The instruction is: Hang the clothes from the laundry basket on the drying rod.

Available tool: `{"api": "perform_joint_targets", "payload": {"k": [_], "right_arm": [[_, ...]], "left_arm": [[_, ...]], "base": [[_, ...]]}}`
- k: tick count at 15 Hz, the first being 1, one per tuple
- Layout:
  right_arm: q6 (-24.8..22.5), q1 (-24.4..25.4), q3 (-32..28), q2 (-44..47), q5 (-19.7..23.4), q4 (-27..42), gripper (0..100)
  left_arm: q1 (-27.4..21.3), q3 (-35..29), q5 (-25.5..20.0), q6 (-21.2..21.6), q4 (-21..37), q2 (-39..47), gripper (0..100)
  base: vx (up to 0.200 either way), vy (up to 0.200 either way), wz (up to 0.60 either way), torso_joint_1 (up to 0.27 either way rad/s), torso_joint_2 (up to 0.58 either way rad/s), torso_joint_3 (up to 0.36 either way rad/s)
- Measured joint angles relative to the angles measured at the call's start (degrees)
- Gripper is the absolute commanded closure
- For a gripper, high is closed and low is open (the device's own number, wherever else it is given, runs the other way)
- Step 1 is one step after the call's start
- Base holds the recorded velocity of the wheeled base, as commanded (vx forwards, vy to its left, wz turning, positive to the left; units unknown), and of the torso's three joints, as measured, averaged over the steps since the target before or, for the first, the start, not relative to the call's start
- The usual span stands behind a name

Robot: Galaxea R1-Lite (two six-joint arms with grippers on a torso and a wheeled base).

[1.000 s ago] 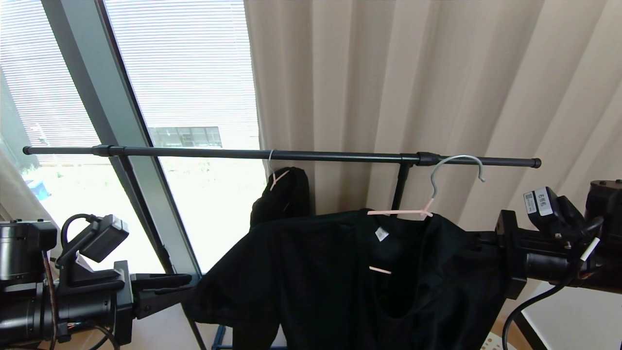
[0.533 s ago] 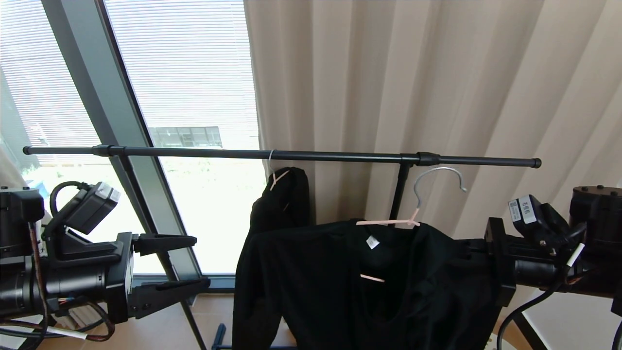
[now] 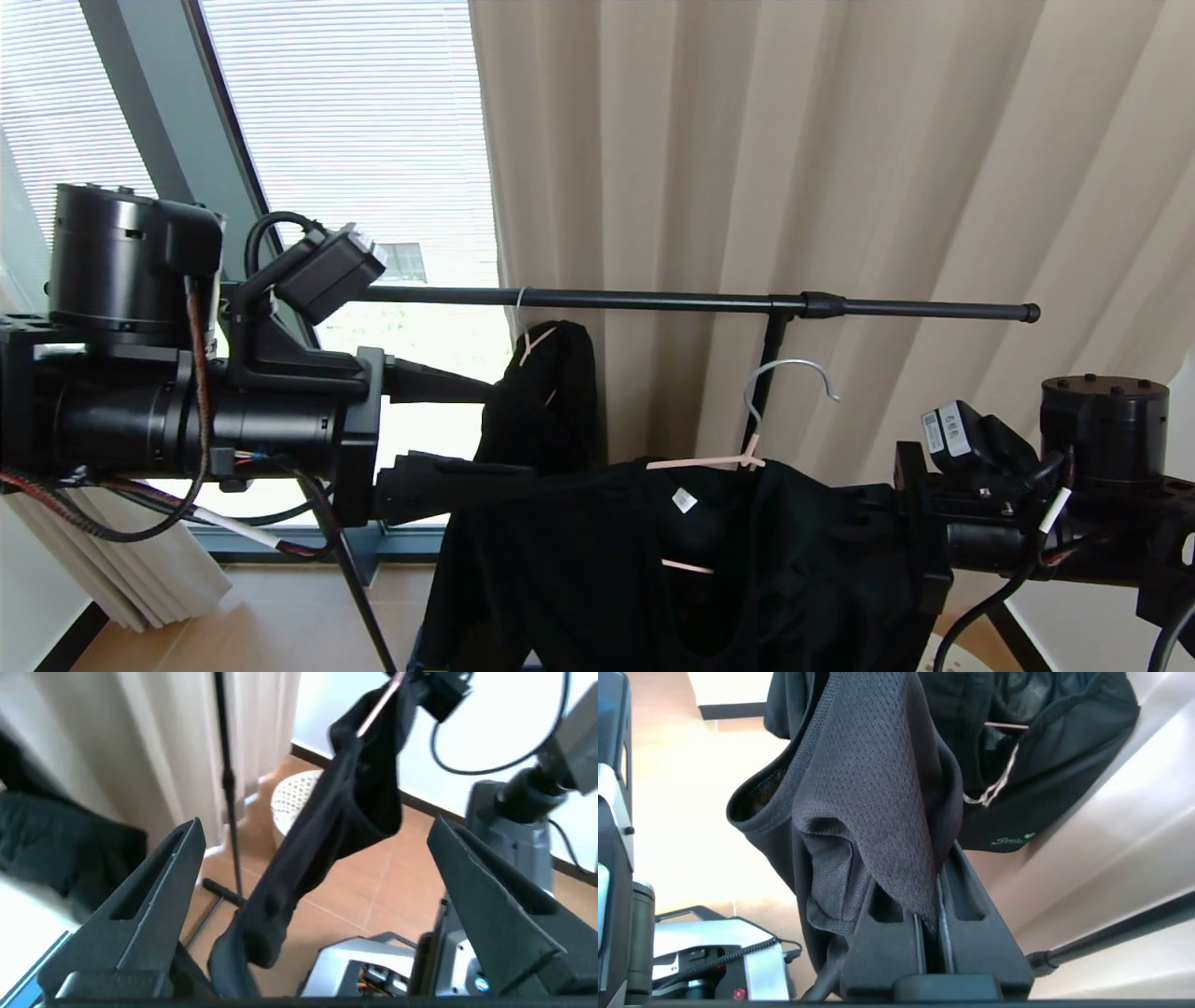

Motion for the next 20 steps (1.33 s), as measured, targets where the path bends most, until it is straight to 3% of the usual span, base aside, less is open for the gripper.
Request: {"api": "perform_joint_targets", "payload": {"k": [6,11,20], "right_arm": [[0.0,1.1,-0.2,0.0,-0.1,-0.1,100],[0.0,1.5,0.0,-0.3,-0.1,-0.1,100],[0.0,3.0,0.2,-1.4,0.0,-0.1,100]], "left_arm": [[-4.9,-3.4,2.2,12.0,2.1,7.7,0],[-6.1,-2.8,2.3,16.4,2.1,11.0,0],[-7.7,-3.2,2.3,17.3,1.5,14.6,0]], "base": [[0.000,0.000,0.00,0.000,0.00,0.000],[0.000,0.000,0.00,0.000,0.00,0.000],[0.000,0.000,0.00,0.000,0.00,0.000]]}}
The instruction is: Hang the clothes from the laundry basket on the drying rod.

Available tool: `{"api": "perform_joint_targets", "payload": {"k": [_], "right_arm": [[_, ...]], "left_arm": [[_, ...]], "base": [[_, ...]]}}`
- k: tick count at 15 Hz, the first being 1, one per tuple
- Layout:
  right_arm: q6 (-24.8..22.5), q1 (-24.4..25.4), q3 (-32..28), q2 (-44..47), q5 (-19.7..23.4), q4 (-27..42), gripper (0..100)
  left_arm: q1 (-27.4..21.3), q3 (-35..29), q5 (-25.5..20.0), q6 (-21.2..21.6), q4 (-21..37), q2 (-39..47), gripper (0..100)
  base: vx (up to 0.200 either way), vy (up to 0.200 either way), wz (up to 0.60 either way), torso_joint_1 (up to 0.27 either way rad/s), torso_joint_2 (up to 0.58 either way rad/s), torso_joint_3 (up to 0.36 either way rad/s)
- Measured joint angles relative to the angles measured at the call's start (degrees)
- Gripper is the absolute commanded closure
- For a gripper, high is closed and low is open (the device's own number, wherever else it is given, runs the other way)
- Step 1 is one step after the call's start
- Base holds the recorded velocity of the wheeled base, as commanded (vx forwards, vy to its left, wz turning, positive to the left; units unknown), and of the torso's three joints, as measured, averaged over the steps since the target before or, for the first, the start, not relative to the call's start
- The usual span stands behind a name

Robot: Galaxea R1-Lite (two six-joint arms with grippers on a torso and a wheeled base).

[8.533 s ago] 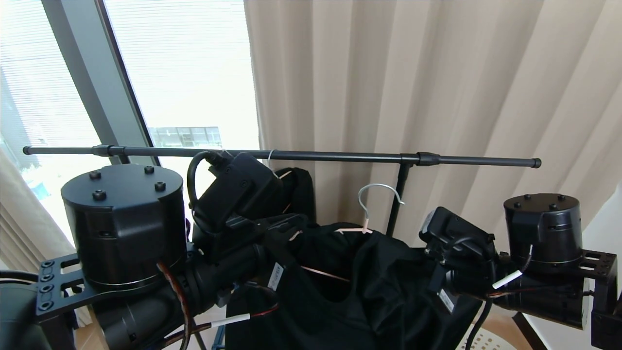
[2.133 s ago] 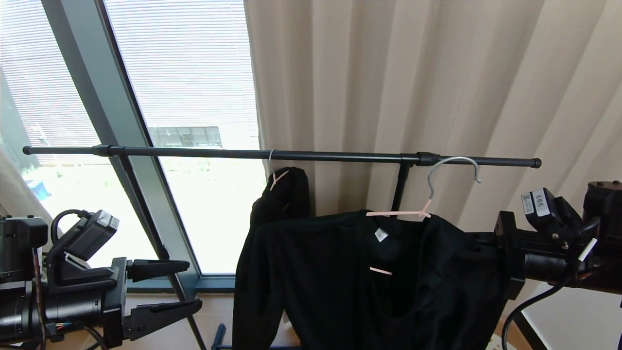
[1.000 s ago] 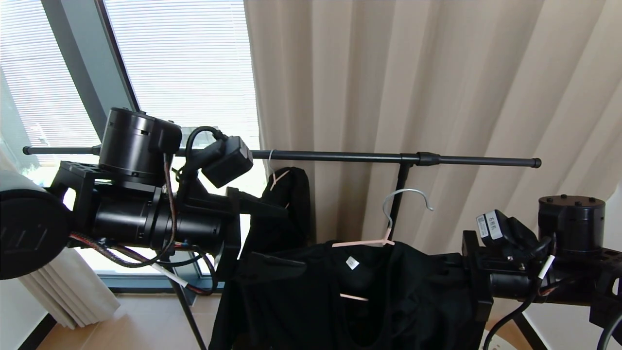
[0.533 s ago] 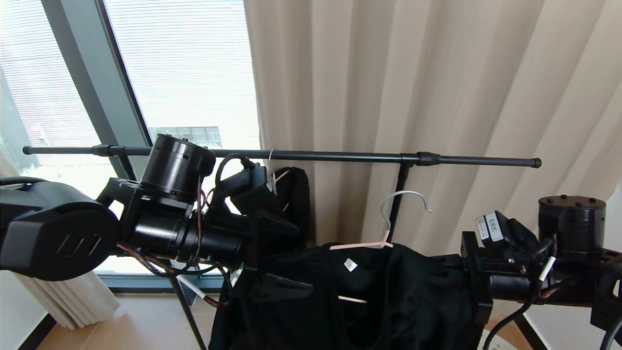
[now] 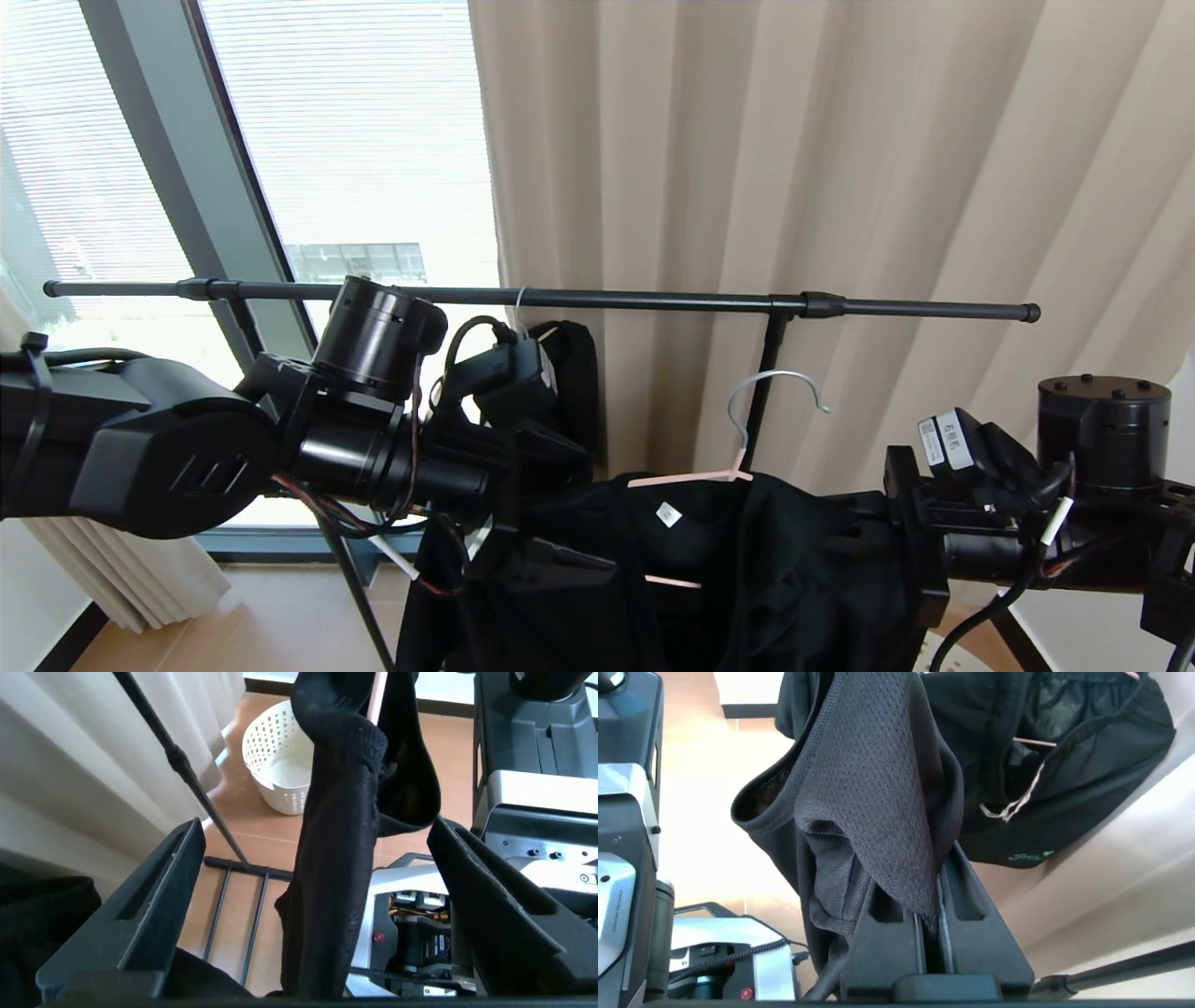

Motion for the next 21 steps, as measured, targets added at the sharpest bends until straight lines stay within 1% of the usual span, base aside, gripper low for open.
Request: {"api": "perform_joint_targets", "payload": {"k": [4,5,7,14,15,17,19,21], "right_arm": [[0.0,0.3,0.1,-0.9,-0.1,0.0,100],[0.1,0.7,0.1,-1.0,-0.9,0.0,100],[0.2,1.2,0.1,-1.2,-2.5,-0.1,100],[0.9,1.5,-0.8,-1.8,-2.6,-0.2,100],[1.1,1.5,-0.9,-1.8,-2.6,-0.2,0],[1.1,1.4,-0.9,-1.9,-2.7,-0.2,0],[1.1,0.5,-1.0,-2.7,-2.7,-0.2,0],[0.9,-1.6,-0.8,-3.7,-3.0,-0.2,0]], "left_arm": [[0.0,0.1,0.0,0.0,0.0,0.2,0],[-0.1,0.1,0.0,0.0,0.0,0.2,100],[-0.2,0.1,0.0,0.0,0.0,0.2,100],[0.0,1.0,0.1,-0.2,0.1,-1.5,100],[0.0,1.0,0.1,-0.3,0.1,-1.7,100],[0.1,1.0,0.2,-0.4,0.1,-2.0,100],[0.2,1.1,1.9,-0.6,0.1,-2.3,100],[0.7,1.8,3.6,-1.2,0.1,-3.0,100]], "base": [[0.000,0.000,0.00,0.000,0.00,0.000],[0.000,0.000,0.00,0.000,0.00,0.000],[0.000,0.000,0.00,0.000,0.00,0.000],[0.000,0.000,0.00,0.000,0.00,0.000],[0.000,0.000,0.00,0.000,0.00,0.000],[0.000,0.000,0.00,0.000,0.00,0.000],[0.000,0.000,0.00,0.000,0.00,0.000],[0.000,0.000,0.00,0.000,0.00,0.000]]}}
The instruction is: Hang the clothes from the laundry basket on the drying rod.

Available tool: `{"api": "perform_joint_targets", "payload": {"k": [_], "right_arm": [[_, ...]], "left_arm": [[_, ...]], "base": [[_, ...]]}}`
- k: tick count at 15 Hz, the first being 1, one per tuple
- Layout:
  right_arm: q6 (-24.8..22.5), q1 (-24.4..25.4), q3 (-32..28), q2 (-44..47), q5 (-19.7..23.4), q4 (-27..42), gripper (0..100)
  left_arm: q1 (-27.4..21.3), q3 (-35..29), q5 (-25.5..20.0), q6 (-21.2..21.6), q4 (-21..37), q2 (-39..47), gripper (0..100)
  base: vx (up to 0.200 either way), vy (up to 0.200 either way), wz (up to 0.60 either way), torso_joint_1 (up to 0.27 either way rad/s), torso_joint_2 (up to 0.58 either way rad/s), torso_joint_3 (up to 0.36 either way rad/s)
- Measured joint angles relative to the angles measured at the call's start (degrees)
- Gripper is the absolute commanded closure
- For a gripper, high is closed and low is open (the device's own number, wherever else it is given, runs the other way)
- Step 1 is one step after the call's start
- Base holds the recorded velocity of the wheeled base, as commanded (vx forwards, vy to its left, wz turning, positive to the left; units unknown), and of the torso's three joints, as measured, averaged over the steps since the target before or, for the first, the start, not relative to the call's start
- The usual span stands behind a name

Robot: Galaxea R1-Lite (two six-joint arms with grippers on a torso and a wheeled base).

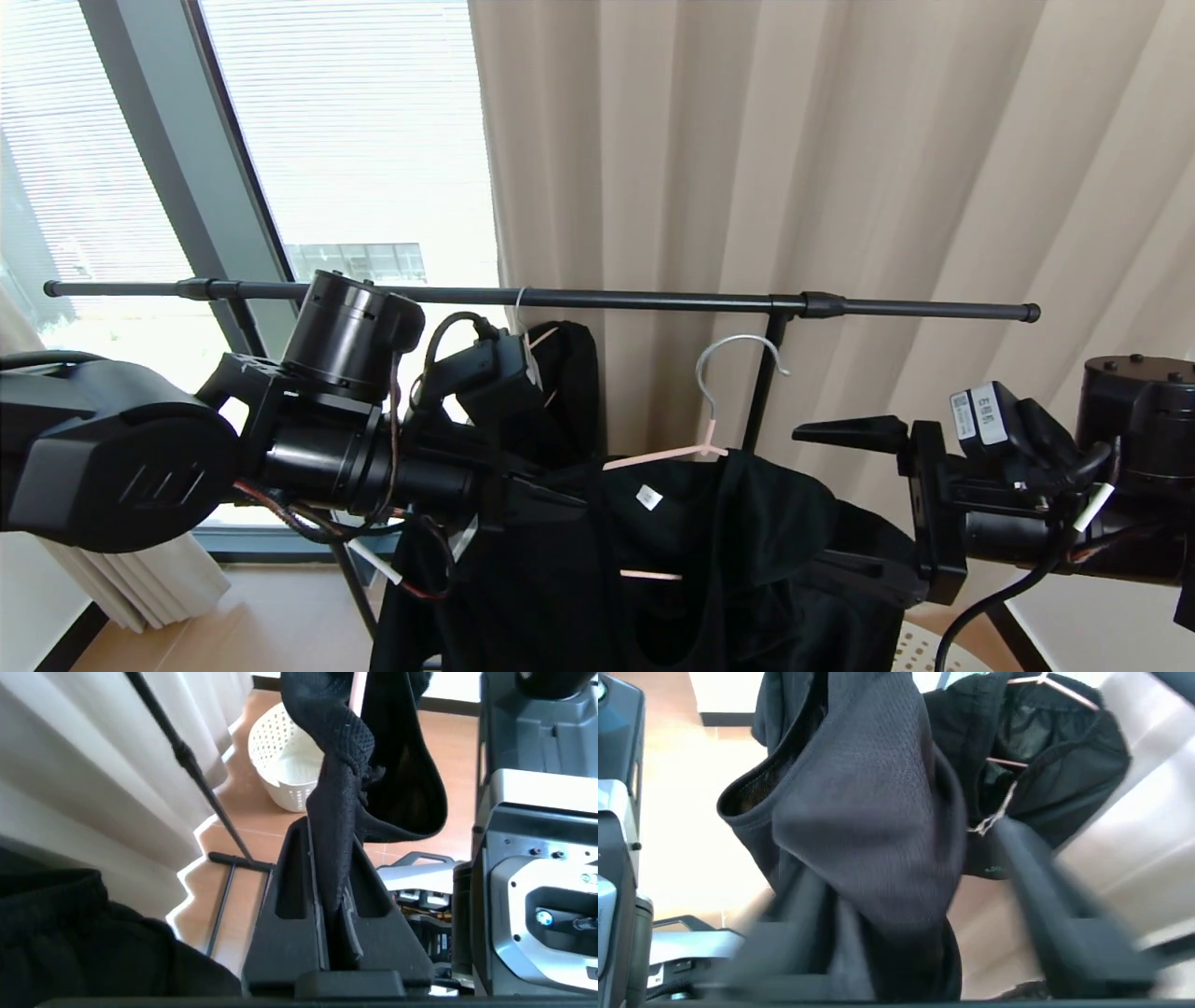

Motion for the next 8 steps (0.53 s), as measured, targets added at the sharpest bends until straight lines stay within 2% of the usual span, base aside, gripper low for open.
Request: {"api": "perform_joint_targets", "payload": {"k": [4,8], "right_arm": [[-0.2,-4.2,-0.2,-1.8,-0.1,0.0,0],[-1.6,-5.5,0.9,-3.9,-0.3,0.2,0]], "left_arm": [[3.4,1.7,0.2,-1.0,0.0,-3.3,100],[7.3,3.9,0.2,-2.4,0.0,-7.7,100]], "base": [[0.000,0.000,0.00,0.000,0.00,0.000],[0.000,0.000,0.00,0.000,0.00,0.000]]}}
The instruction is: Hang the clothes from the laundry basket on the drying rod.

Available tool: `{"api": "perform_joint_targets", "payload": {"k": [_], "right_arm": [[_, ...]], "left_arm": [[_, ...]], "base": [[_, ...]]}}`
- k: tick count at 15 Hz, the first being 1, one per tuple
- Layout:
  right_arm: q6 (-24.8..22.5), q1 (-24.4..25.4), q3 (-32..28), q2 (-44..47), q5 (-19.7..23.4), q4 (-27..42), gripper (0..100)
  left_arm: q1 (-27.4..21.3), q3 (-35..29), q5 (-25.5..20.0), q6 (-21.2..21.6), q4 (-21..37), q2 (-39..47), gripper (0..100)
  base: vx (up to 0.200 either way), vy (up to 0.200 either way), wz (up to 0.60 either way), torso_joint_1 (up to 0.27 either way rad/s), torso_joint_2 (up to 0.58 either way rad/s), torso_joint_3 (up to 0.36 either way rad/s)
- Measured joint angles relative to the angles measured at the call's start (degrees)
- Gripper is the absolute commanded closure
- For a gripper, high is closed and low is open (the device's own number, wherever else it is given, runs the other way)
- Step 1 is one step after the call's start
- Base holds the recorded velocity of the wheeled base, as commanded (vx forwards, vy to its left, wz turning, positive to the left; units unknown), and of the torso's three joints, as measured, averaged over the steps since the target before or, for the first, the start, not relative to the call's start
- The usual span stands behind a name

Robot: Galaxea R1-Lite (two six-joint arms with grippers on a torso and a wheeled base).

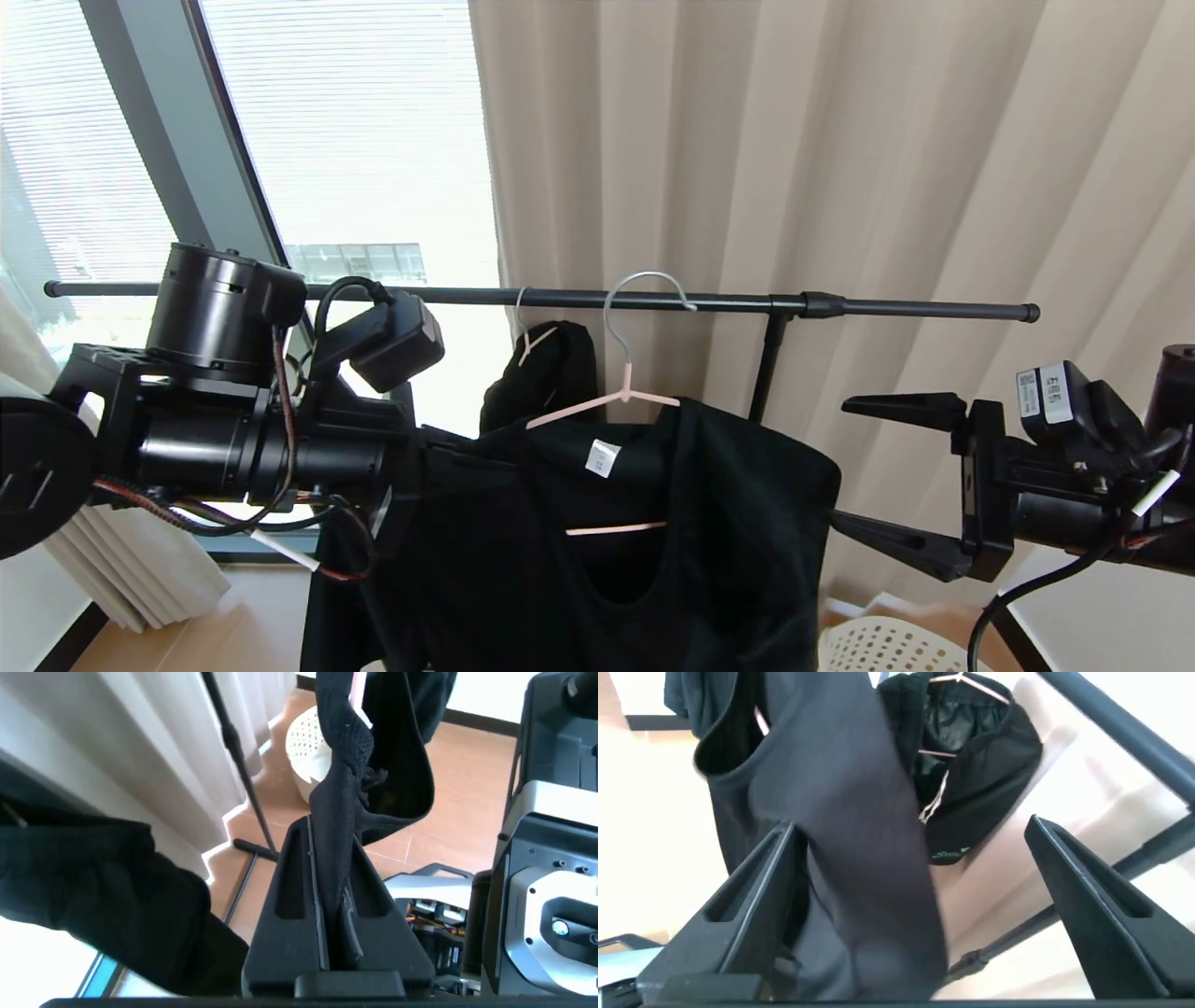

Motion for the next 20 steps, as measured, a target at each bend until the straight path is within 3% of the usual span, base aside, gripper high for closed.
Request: {"api": "perform_joint_targets", "payload": {"k": [2,5,6,7,10,13,15,20], "right_arm": [[-2.9,-1.1,0.9,-0.4,-0.8,0.1,0],[-4.7,-2.1,2.9,-1.2,-7.1,0.5,0],[-4.5,-1.5,3.3,-1.7,-9.4,1.0,0],[-3.8,0.5,3.7,-2.3,-14.8,2.0,0],[3.9,14.3,4.1,-5.3,-34.6,5.4,0],[9.7,28.5,3.6,-6.7,-50.3,6.7,0],[14.3,35.1,2.8,-5.0,-55.2,6.5,0],[23.1,40.3,-0.6,2.5,-61.9,6.3,0]], "left_arm": [[1.3,1.0,0.0,-0.1,0.0,-1.5,100],[2.4,1.6,0.1,-0.2,0.0,-3.0,100],[2.5,1.7,0.1,-0.9,0.0,-3.3,100],[2.5,1.8,0.2,-1.8,0.0,-3.6,100],[2.5,1.4,3.3,-4.0,0.0,-3.8,100],[2.3,1.1,5.4,-6.2,0.0,-3.8,100],[2.2,1.0,5.4,-6.3,0.0,-3.8,100],[1.4,0.6,5.5,-7.4,-0.1,-3.8,100]], "base": [[0.000,0.000,0.00,0.000,0.00,0.000],[0.000,0.000,0.00,0.000,0.00,0.000],[0.000,0.000,0.00,0.000,0.00,0.000],[0.000,0.000,0.00,0.000,0.00,0.000],[0.000,0.000,0.00,0.000,0.00,0.000],[0.000,0.000,0.00,0.000,0.00,0.000],[0.000,0.000,0.00,0.000,0.00,0.000],[0.000,0.000,0.00,0.000,0.00,0.000]]}}
